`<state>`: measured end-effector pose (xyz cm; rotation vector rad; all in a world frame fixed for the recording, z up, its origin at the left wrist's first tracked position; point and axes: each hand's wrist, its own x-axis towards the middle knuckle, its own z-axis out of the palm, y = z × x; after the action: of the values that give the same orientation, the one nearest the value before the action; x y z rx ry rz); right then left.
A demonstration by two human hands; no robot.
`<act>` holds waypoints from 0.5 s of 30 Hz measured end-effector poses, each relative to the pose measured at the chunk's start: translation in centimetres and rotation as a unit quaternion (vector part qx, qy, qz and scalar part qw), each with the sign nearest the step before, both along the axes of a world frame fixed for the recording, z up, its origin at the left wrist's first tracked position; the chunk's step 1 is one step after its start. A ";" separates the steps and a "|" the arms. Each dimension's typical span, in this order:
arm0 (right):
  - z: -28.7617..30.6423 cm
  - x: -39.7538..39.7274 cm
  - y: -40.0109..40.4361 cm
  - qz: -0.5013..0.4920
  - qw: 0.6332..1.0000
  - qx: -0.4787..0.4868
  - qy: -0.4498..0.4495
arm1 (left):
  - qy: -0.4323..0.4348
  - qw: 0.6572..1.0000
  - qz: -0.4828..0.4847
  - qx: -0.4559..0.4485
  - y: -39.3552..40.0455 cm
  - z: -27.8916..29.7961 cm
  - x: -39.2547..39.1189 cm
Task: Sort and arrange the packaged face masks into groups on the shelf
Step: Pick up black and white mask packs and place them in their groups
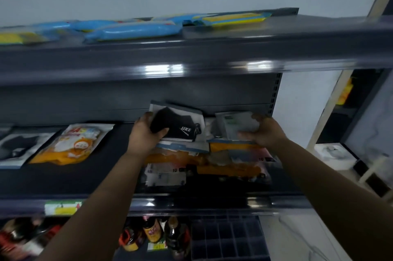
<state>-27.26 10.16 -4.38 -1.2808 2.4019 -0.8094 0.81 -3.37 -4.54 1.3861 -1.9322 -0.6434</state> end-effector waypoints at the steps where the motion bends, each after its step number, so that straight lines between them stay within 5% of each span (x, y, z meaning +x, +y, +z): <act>1: 0.0 0.0 0.2 0.005 1.000 -0.016 0.003 | 0.028 1.000 0.008 -0.005 0.4 0.0 0.0; 6: 0.5 0.3 1.0 -0.003 0.996 -0.085 0.012 | 0.132 0.991 0.035 0.001 2.5 0.3 0.5; 15: 0.6 0.3 0.9 -0.026 0.943 -0.183 -0.276 | 0.244 0.966 0.086 -0.006 5.9 0.9 1.8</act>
<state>-26.97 11.07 -3.79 -0.9343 1.8931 -1.4604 2.63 2.52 -3.69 1.2293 -1.4076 -0.8003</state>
